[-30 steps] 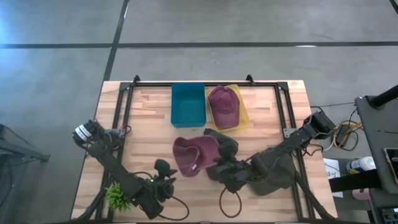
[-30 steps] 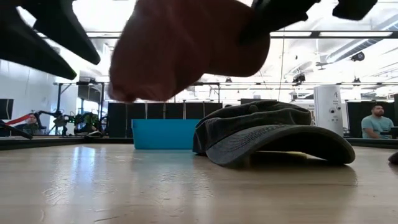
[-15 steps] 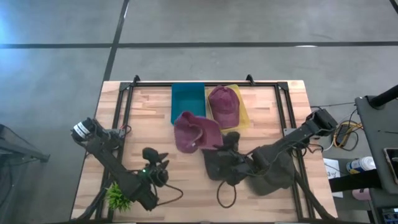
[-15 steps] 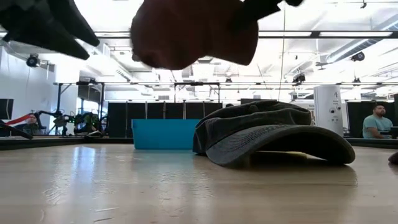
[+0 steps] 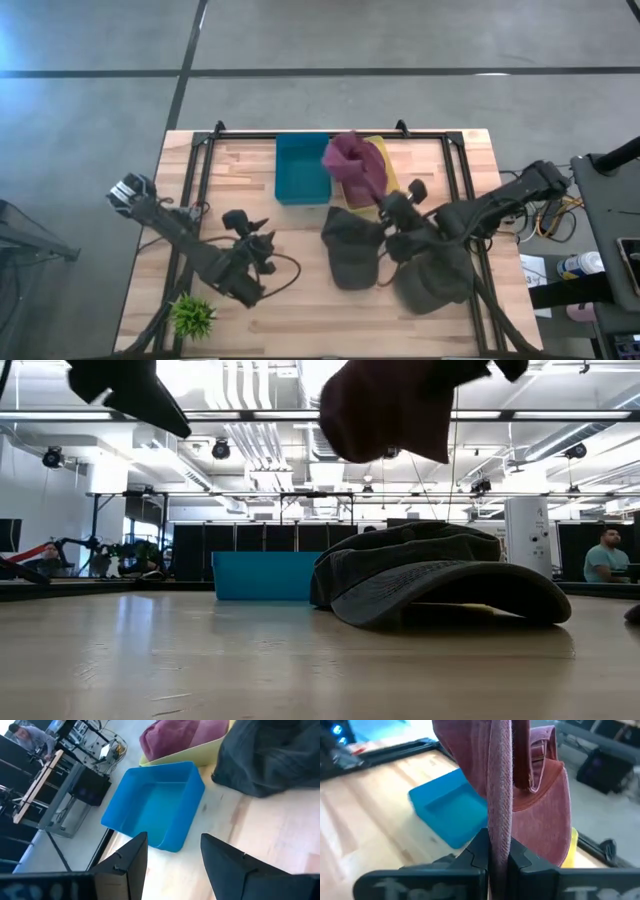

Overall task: Pick & Place hat
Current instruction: Put the red cap into the yellow bin

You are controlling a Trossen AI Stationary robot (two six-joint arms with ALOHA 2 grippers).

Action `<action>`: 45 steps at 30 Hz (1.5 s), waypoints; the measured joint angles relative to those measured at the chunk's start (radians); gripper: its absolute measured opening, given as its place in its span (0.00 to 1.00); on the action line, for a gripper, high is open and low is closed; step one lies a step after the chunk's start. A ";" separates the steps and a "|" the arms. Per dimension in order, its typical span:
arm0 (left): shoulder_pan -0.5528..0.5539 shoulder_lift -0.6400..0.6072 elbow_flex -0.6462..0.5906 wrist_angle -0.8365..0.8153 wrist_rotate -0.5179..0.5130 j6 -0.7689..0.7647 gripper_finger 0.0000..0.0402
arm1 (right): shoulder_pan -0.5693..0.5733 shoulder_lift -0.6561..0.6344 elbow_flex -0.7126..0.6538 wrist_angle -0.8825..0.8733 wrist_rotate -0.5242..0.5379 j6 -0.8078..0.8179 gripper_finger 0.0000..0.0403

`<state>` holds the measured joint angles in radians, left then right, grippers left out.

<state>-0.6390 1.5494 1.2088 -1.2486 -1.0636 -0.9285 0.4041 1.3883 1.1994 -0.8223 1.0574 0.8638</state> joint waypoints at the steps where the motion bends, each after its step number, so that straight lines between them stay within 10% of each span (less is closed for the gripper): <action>1: 0.010 -0.002 0.000 0.004 0.000 0.018 0.44 | -0.010 -0.025 -0.026 0.004 0.000 0.020 0.03; 14: 0.047 -0.003 -0.003 0.080 -0.038 0.095 0.44 | -0.201 -0.315 -0.570 0.831 -0.204 -0.029 0.03; 25: 0.049 -0.003 -0.003 0.088 -0.038 0.114 0.44 | -0.352 -0.315 -0.932 1.506 -0.377 0.172 0.03; 37: 0.062 -0.003 -0.003 0.094 -0.034 0.150 0.44 | -0.418 -0.097 -0.994 1.760 -0.429 0.596 0.03; 45: 0.070 -0.003 -0.003 0.101 0.007 0.151 0.44 | -0.420 0.039 -0.967 2.085 -0.499 0.527 0.03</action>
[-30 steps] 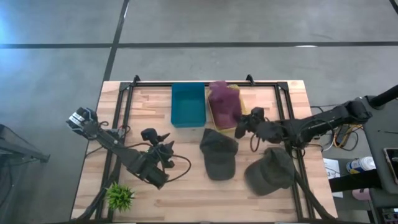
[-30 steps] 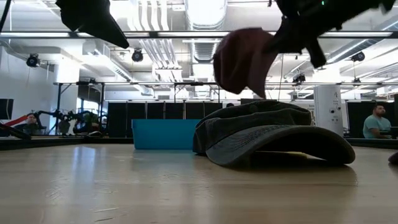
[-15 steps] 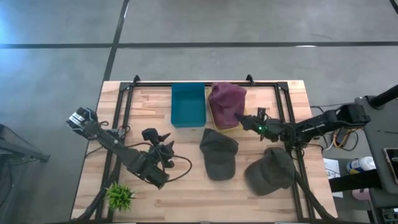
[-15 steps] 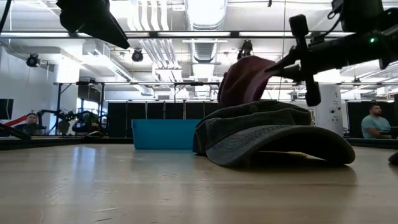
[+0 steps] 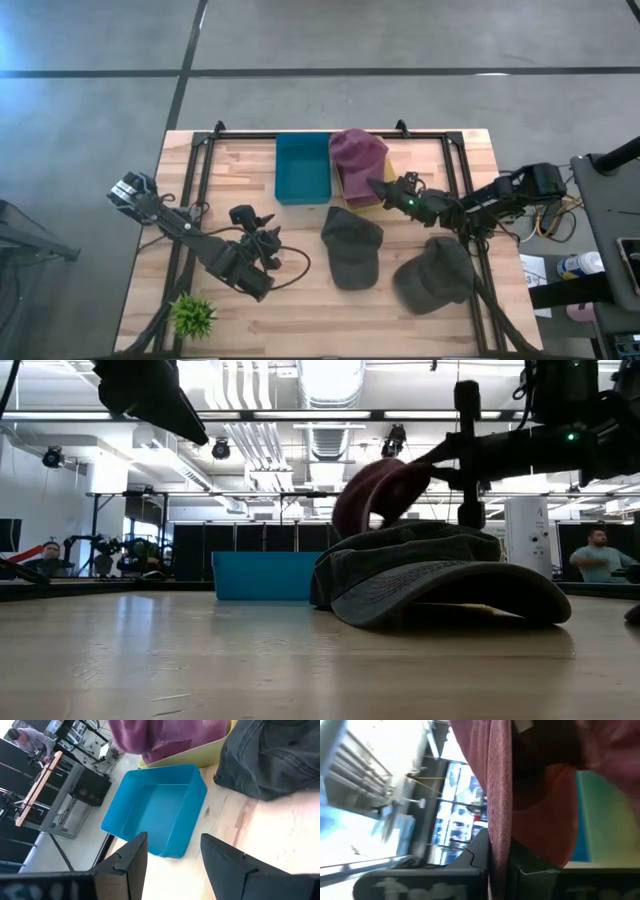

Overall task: Pick & Place hat
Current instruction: Put the red cap into the yellow bin

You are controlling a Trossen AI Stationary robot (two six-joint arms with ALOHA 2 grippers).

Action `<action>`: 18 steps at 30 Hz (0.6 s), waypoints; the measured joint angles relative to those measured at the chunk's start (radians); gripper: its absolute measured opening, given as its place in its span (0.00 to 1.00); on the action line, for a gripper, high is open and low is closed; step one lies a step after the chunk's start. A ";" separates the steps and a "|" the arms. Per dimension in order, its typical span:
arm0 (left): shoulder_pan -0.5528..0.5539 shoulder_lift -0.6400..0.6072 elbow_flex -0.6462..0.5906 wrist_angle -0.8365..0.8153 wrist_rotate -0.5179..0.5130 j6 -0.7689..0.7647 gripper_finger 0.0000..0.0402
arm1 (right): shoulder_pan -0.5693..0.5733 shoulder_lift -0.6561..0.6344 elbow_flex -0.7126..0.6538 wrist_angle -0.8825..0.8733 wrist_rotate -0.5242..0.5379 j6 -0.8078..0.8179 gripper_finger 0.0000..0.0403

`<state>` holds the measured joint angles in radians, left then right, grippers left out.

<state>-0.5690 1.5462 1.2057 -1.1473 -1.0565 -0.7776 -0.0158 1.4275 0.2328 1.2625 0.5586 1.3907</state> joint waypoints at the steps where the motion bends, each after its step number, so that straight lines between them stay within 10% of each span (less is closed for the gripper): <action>1: 0.000 0.000 0.000 0.000 0.000 0.000 0.44 | -0.001 0.011 0.003 -0.003 -0.003 0.009 0.03; 18: 0.009 0.000 0.000 -0.004 0.000 0.023 0.44 | -0.003 0.050 -0.006 -0.195 -0.017 0.042 0.11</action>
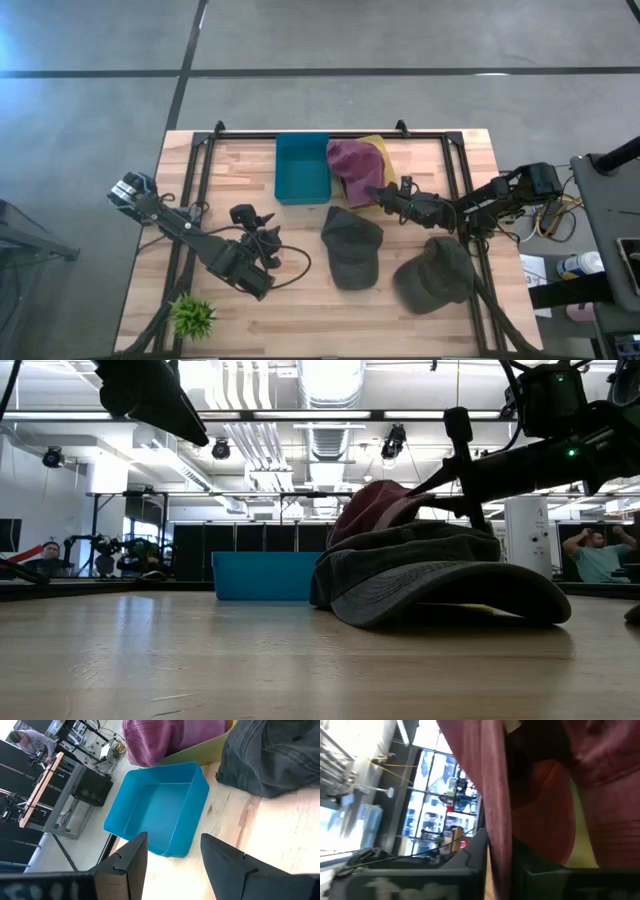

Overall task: Pick & Place hat
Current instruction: Put the red cap into the yellow bin

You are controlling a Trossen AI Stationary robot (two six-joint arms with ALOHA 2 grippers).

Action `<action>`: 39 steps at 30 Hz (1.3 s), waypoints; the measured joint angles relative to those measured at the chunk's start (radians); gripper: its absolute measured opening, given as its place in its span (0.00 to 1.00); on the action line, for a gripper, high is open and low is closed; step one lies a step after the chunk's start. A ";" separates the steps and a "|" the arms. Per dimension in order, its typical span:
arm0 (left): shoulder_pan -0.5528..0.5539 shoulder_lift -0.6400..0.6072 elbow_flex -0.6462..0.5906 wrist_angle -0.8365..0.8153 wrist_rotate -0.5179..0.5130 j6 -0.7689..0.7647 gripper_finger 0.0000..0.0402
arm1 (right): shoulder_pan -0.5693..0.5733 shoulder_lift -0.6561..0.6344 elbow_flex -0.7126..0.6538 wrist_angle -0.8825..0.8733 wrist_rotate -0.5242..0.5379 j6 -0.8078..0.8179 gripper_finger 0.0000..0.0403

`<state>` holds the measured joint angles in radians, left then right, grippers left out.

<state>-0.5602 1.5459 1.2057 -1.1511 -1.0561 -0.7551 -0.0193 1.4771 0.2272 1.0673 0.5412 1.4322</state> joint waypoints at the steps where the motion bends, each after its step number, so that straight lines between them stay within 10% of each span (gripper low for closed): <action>1: 0.001 0.000 0.000 0.000 0.000 0.001 0.44 | 0.000 -0.010 0.000 -0.024 0.000 0.000 0.14; 15: 0.002 0.000 0.000 0.019 0.004 -0.003 0.44 | -0.006 -0.285 -0.008 -0.457 0.037 -0.024 0.48; 28: 0.008 0.000 0.000 0.027 0.005 -0.004 0.44 | -0.009 -0.595 -0.006 -0.901 0.089 -0.031 0.48; 39: 0.040 -0.001 0.000 0.037 0.010 0.016 0.44 | -0.038 -0.587 0.170 -1.365 0.151 -0.178 0.33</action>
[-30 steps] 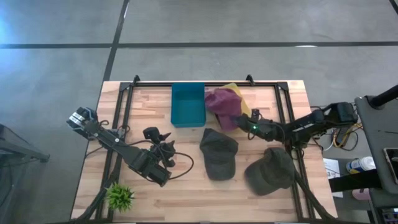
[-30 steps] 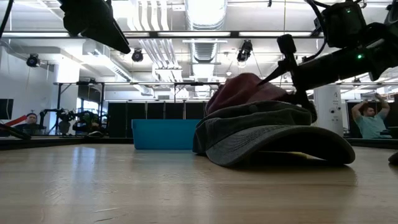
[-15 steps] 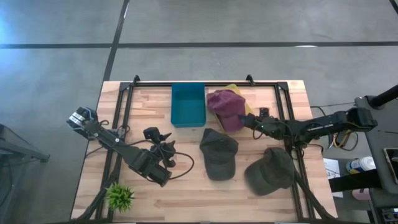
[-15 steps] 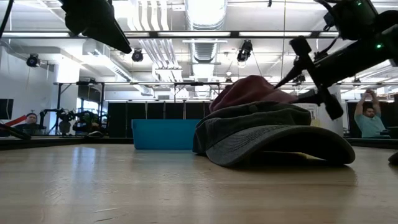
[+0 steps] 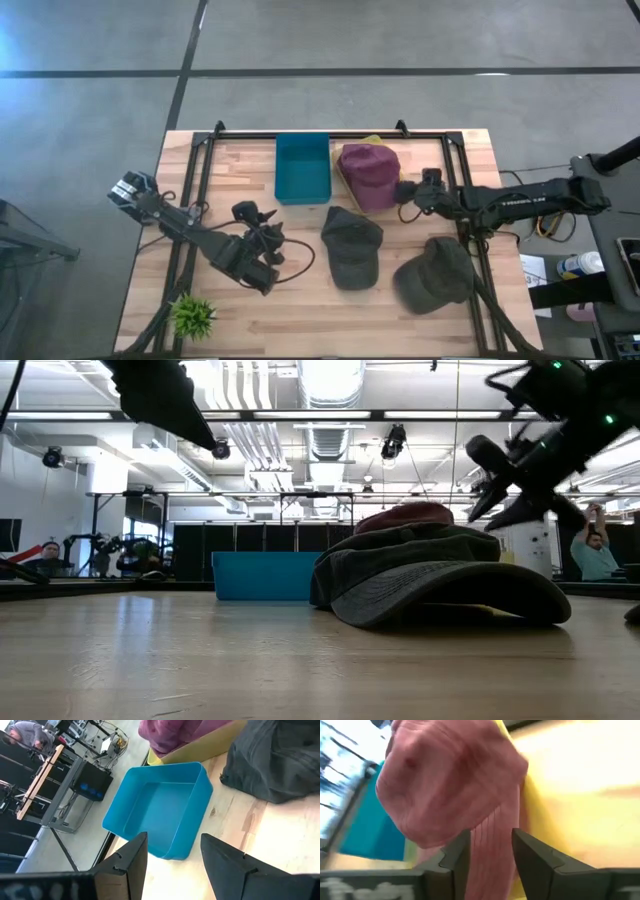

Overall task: Pick & Place hat
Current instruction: Put the red cap into the yellow bin

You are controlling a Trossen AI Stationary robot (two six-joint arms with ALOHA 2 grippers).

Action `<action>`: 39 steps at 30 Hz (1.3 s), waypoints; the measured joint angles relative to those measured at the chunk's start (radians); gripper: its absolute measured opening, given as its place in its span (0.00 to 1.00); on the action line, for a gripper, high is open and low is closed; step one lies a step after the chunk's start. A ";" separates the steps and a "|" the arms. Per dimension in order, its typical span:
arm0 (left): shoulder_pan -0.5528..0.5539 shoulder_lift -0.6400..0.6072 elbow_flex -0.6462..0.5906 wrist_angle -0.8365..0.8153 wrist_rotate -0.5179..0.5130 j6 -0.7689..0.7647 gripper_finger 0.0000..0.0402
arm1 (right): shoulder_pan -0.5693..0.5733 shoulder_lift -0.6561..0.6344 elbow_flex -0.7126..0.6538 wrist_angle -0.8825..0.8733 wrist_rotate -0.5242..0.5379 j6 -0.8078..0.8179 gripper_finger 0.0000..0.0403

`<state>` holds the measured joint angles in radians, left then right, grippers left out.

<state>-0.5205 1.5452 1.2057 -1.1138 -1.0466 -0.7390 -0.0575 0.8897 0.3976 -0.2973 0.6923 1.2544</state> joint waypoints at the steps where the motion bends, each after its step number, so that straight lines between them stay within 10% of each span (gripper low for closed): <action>1: 0.006 -0.003 0.000 0.008 0.013 0.016 0.44 | -0.005 0.011 0.038 -0.043 0.010 -0.050 0.31; 26: 0.136 -0.012 0.000 0.224 0.115 0.433 0.44 | -0.350 0.624 0.457 0.064 -0.383 -0.748 0.28; 34: 0.163 -0.012 0.003 0.236 0.120 0.488 0.44 | -0.344 0.644 0.513 -0.132 -0.380 -0.802 0.28; 39: 0.205 -0.013 0.011 0.346 0.293 0.543 0.44 | -0.331 0.563 0.530 -0.204 -0.379 -0.848 0.28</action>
<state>-0.3154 1.5326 1.2163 -0.7677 -0.7533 -0.1964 -0.3887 1.4528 0.9279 -0.5008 0.3130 0.4064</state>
